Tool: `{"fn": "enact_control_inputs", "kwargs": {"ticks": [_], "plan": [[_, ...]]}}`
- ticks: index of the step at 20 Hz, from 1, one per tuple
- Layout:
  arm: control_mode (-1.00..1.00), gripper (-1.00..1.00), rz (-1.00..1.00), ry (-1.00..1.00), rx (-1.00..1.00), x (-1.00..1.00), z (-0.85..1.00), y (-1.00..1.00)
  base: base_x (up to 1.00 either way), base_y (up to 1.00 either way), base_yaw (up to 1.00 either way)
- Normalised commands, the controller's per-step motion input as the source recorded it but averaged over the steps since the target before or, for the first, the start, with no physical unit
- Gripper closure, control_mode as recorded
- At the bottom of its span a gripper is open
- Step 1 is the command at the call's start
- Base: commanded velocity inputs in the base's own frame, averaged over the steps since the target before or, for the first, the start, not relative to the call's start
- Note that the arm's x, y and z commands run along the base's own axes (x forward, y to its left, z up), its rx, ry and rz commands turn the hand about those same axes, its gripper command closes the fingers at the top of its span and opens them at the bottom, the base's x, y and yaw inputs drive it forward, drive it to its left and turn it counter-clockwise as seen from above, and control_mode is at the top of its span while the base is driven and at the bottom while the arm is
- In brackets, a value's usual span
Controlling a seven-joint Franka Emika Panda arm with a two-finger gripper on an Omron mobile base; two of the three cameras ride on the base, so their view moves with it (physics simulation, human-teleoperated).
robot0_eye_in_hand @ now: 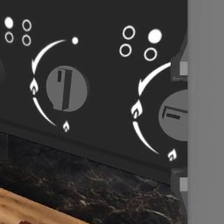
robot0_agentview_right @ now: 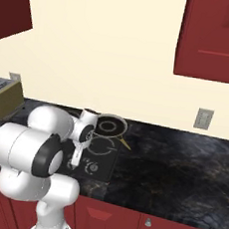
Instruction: Turn off the rear right burner of the stove.
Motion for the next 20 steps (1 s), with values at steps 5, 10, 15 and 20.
{"fn": "enact_control_inputs", "kwargs": {"ticks": [5,10,15,20], "plan": [[-1.0,-1.0,0.0,0.0,0.0,0.0,-0.37,0.0,0.0,0.0,0.0],[-1.0,-1.0,0.0,0.0,0.0,-0.02,-0.3,0.0,0.0,0.0,0.0],[-1.0,1.0,-0.04,-0.04,0.0,-0.37,-0.43,0.0,0.0,0.0,0.0],[-1.0,1.0,-0.08,-0.13,0.0,-0.44,-0.57,0.0,0.0,0.0,0.0]]}}
